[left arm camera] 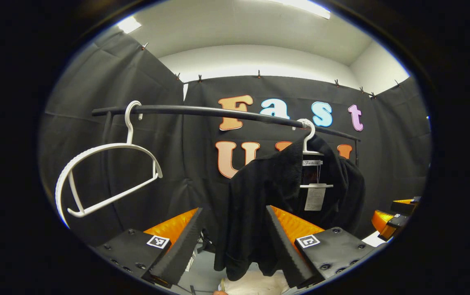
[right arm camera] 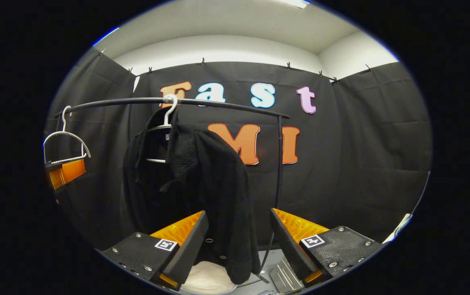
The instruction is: Grasp the clothes on the hanger with both hands and then place them into the laundry hamper below.
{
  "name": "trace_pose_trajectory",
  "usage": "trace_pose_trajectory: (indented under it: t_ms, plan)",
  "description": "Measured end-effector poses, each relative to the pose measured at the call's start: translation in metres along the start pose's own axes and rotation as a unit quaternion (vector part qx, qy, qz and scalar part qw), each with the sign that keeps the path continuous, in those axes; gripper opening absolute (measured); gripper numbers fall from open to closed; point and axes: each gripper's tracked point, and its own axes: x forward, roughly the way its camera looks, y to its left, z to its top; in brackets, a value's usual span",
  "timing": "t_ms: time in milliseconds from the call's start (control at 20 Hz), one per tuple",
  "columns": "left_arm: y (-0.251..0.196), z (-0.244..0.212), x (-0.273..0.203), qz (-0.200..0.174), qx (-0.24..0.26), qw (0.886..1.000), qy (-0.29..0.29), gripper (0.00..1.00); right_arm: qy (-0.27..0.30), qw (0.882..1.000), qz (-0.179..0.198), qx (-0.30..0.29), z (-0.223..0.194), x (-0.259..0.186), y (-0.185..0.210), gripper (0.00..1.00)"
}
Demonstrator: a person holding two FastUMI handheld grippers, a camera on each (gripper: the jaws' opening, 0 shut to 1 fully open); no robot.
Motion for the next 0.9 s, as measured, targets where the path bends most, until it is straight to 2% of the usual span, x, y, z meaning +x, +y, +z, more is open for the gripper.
trace_pose_trajectory:
  t_ms: [100, 200, 250, 300, 600, 650, 750, 900]
  plan:
    - [0.001, 0.000, 0.000, 0.002, 0.006, 1.000, 0.000, 0.97, 0.001, 1.000, 0.006, 0.004, -0.003, 0.004, 0.009, 0.94]
    - [0.001, -0.001, 0.001, 0.003, 0.009, 1.000, -0.002, 0.93, 0.003, 1.000, 0.011, 0.007, -0.006, 0.013, 0.017, 0.94]
    - [0.001, 0.000, 0.001, 0.003, 0.010, 1.000, -0.002, 0.96, 0.006, 1.000, 0.014, 0.010, -0.009, 0.016, 0.022, 0.94]
    - [0.001, -0.001, 0.001, 0.003, 0.011, 1.000, 0.001, 0.93, 0.010, 1.000, 0.018, 0.016, -0.012, 0.020, 0.027, 0.94]
    - [0.003, -0.003, 0.002, 0.011, 0.010, 1.000, 0.009, 0.93, 0.012, 0.999, 0.035, 0.031, -0.022, 0.047, 0.063, 0.94]
    - [0.004, -0.002, 0.000, 0.014, 0.010, 1.000, 0.010, 0.96, 0.010, 0.999, 0.036, 0.030, -0.022, 0.054, 0.068, 0.94]
    - [0.005, -0.005, 0.000, 0.019, 0.011, 1.000, 0.013, 0.96, 0.008, 0.999, 0.040, 0.032, -0.025, 0.064, 0.081, 0.94]
    - [0.006, -0.008, 0.001, 0.022, 0.013, 1.000, 0.016, 0.96, 0.001, 0.999, 0.035, 0.026, -0.027, 0.081, 0.096, 0.96]
